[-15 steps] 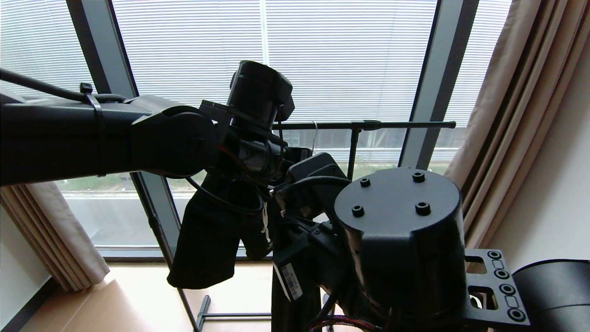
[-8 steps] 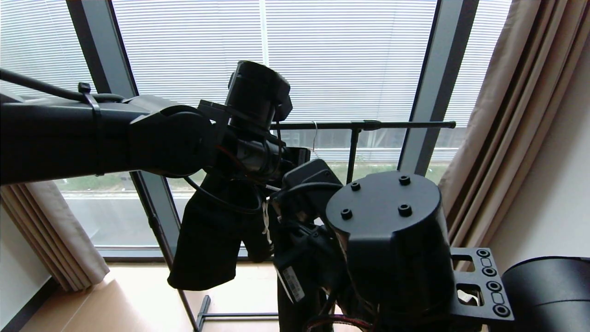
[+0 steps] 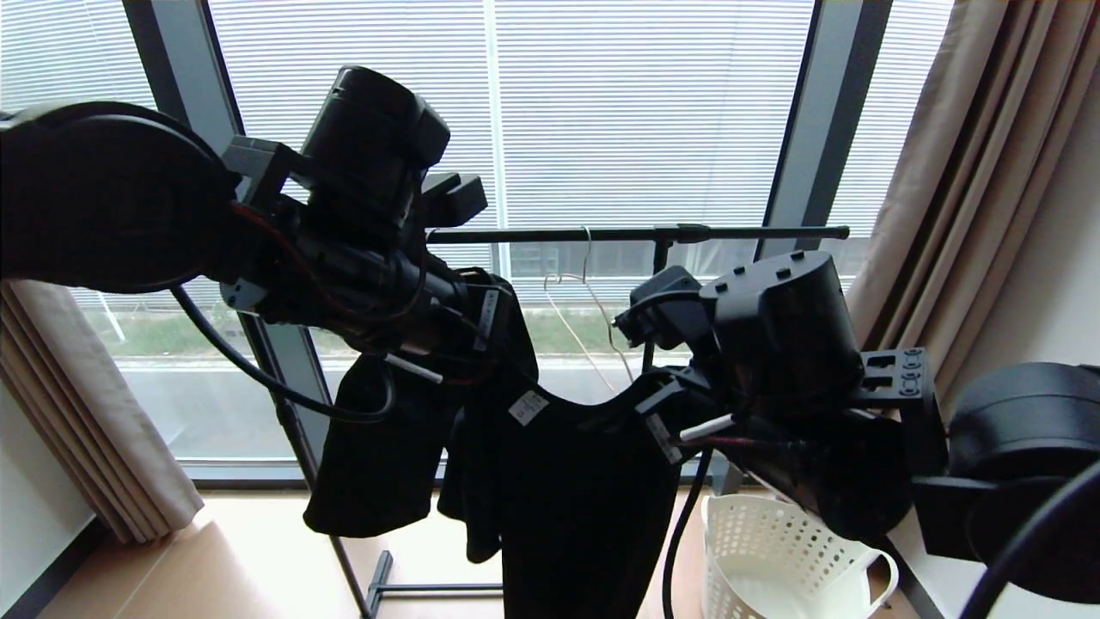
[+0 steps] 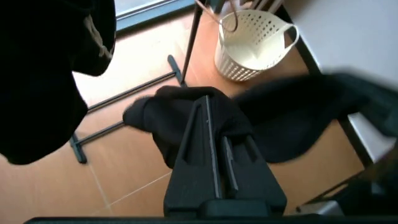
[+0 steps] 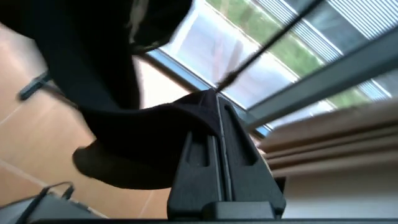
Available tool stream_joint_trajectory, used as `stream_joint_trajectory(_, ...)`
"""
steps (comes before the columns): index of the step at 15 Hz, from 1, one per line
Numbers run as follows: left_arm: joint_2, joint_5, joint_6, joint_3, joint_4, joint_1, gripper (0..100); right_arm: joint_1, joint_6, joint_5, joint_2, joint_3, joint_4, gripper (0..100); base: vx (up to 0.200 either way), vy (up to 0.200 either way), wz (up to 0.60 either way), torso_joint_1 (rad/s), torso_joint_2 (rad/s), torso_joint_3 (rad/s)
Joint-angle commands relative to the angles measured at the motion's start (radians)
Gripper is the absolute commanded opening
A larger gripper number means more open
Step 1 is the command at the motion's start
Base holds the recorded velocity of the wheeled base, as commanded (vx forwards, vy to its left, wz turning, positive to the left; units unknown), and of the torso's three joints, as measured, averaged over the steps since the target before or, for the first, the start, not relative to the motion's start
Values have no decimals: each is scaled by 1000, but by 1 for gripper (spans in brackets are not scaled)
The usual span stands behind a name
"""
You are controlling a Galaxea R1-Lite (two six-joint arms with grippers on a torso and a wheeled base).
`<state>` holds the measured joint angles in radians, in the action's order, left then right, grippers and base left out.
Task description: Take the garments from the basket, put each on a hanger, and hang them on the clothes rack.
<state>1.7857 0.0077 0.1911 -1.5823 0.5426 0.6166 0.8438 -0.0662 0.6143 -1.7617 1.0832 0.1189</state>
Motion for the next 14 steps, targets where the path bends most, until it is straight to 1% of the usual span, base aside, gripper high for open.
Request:
stream_joint_trajectory(1,-69,0,-24,82,5,2,0,-68,5,1,-42,53,4,0,0,0,0,0,0,0)
stream_joint_trajectory(2,-77,-2,-28,105,5,5,0,-80,8,-1,-56,72,5,0,0,0,0,0,0,0)
stream_joint_trajectory(3,-89,-3,-28,153,5,22,0,-91,22,-5,-96,109,53,0,0,0,0,0,0,0)
stream_joint_trajectory(5,-103,-3,-28,231,4,81,0,-92,32,-8,-186,179,154,0,0,0,0,0,0,0)
stream_joint_trajectory(7,-101,-6,-22,274,0,144,0,-91,39,-10,-259,258,208,0,0,0,0,0,0,0)
stream_joint_trajectory(9,-86,-8,10,277,-3,219,0,-91,91,-14,-285,287,220,0,0,0,0,0,0,0)
stream_joint_trajectory(11,-49,-8,22,260,-24,273,0,-85,143,-21,-282,308,219,0,0,0,0,0,0,0)
stream_joint_trajectory(13,-25,-6,62,236,-50,310,0,-74,170,-42,-278,310,219,0,0,0,0,0,0,0)
stream_joint_trajectory(14,-12,-6,88,217,-56,315,0,-69,184,-56,-277,308,217,0,0,0,0,0,0,0)
